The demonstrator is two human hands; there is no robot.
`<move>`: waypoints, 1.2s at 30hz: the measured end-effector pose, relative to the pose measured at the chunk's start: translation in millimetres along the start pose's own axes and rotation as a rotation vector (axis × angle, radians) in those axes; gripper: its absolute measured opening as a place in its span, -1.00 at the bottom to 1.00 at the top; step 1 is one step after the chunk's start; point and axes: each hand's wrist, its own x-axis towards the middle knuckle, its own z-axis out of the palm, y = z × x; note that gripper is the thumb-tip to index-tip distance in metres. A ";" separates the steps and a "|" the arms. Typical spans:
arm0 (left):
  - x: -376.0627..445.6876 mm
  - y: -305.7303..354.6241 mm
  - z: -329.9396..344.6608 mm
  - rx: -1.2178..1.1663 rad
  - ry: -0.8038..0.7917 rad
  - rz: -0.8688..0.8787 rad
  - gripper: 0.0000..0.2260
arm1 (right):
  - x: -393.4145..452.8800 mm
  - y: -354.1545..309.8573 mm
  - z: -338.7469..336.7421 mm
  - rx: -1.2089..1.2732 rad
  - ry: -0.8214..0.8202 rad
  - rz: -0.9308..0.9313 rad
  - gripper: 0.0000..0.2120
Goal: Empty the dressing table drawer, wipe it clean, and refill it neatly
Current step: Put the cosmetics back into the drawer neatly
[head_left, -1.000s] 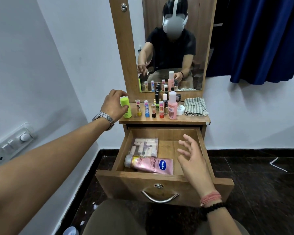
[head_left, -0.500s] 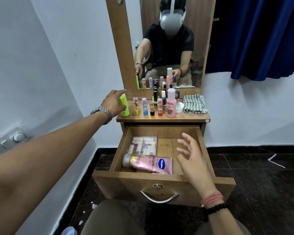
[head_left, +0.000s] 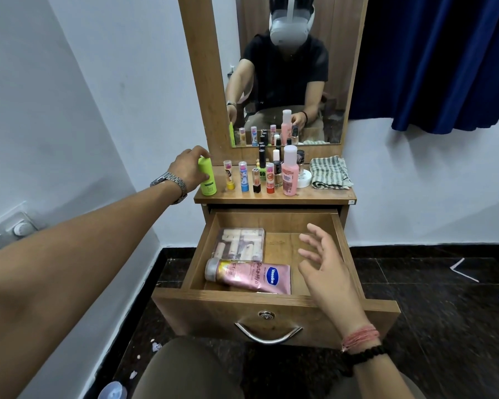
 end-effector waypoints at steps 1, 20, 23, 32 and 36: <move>0.1 0.5 0.3 -0.001 -0.002 -0.008 -0.58 | -0.1 -0.2 0.0 -0.004 0.001 -0.004 -0.41; -71.7 36.2 -3.1 -0.062 -0.147 0.315 -0.60 | -2.2 -1.9 -2.3 0.165 0.082 -0.019 -0.41; -85.6 48.5 11.2 -0.044 -0.200 0.369 -0.60 | -2.7 -3.0 -2.5 0.171 0.090 -0.026 -0.42; -102.8 71.0 77.6 -0.055 -0.201 0.353 -0.59 | -2.4 -3.1 -0.6 0.173 0.095 -0.041 -0.44; -97.7 73.7 102.6 -0.046 -0.174 0.318 -0.64 | -2.3 0.1 -1.5 0.149 0.103 -0.065 -0.48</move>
